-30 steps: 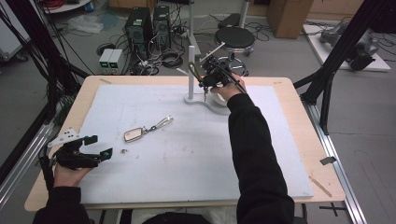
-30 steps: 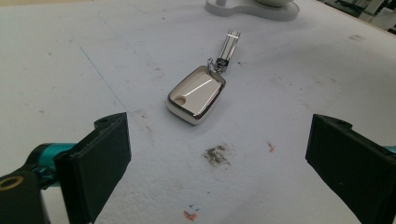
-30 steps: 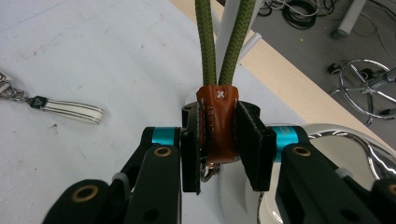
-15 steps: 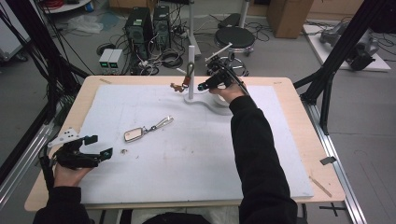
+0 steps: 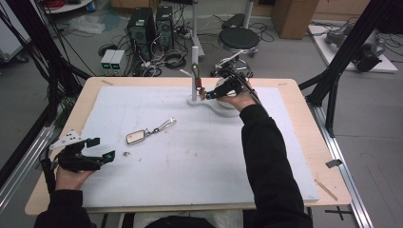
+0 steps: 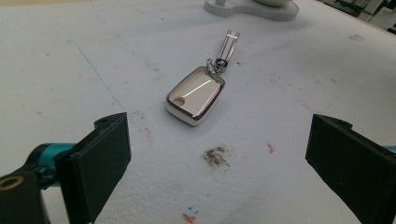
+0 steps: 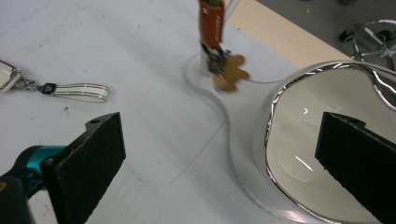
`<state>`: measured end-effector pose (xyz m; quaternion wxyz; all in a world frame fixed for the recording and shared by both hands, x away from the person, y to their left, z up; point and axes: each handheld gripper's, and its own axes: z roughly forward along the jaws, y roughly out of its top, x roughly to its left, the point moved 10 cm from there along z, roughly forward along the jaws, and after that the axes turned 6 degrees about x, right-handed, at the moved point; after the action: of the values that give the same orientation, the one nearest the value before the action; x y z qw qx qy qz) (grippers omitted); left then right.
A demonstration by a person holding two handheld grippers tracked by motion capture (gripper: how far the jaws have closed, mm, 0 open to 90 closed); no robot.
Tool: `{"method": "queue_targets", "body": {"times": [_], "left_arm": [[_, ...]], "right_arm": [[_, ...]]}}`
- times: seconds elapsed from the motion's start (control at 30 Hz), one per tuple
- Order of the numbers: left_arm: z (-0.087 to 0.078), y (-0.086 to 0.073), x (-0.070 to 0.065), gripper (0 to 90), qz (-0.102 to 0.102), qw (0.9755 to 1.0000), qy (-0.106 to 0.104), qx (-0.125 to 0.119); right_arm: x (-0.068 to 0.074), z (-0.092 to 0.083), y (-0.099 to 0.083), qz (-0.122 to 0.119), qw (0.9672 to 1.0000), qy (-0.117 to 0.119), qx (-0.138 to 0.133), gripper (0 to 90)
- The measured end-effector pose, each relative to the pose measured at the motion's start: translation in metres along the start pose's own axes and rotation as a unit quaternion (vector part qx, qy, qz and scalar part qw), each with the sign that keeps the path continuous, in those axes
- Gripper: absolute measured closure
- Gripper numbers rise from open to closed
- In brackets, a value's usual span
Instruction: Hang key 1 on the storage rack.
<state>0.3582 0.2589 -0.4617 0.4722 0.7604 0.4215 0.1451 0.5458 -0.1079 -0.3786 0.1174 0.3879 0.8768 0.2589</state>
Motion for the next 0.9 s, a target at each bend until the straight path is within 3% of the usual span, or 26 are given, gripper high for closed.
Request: {"method": "queue_targets", "body": {"times": [0.1, 0.2, 0.33, 0.43, 0.5, 0.7, 0.9], "left_arm": [[-0.001, 0.001, -0.001, 7.2, -0.002, 1.0, -0.004, -0.003], [-0.001, 0.002, -0.001, 7.2, -0.003, 1.0, -0.005, -0.003], [0.0, 0.002, -0.002, 7.2, -0.002, 1.0, -0.006, -0.001], [0.0, 0.003, -0.004, 7.2, 0.001, 1.0, -0.008, -0.002], [0.0, 0.003, -0.005, 7.2, 0.001, 1.0, -0.008, 0.0], [0.0, 0.003, -0.005, 7.2, 0.002, 1.0, -0.007, 0.002], [0.001, 0.002, -0.004, 7.2, 0.001, 1.0, -0.006, 0.003]], "right_arm": [[-0.002, -0.007, -0.006, 0.01, 0.9998, 0.009, -0.016, 0.8], [-0.007, -0.012, -0.016, 0.011, 0.9999, -0.003, -0.005, 0.8], [-0.007, -0.02, -0.028, 0.011, 0.9998, -0.01, -0.017, 0.9], [-0.008, -0.023, -0.036, 0.011, 0.9998, -0.015, -0.01, 0.9], [-0.006, -0.03, -0.038, 0.009, 0.9994, -0.013, -0.029, 0.9], [-0.009, -0.04, -0.053, 0.016, 0.9991, -0.015, -0.036, 0.9], [-0.008, -0.053, -0.066, 0.019, 0.9975, -0.011, -0.066, 0.9]]}}
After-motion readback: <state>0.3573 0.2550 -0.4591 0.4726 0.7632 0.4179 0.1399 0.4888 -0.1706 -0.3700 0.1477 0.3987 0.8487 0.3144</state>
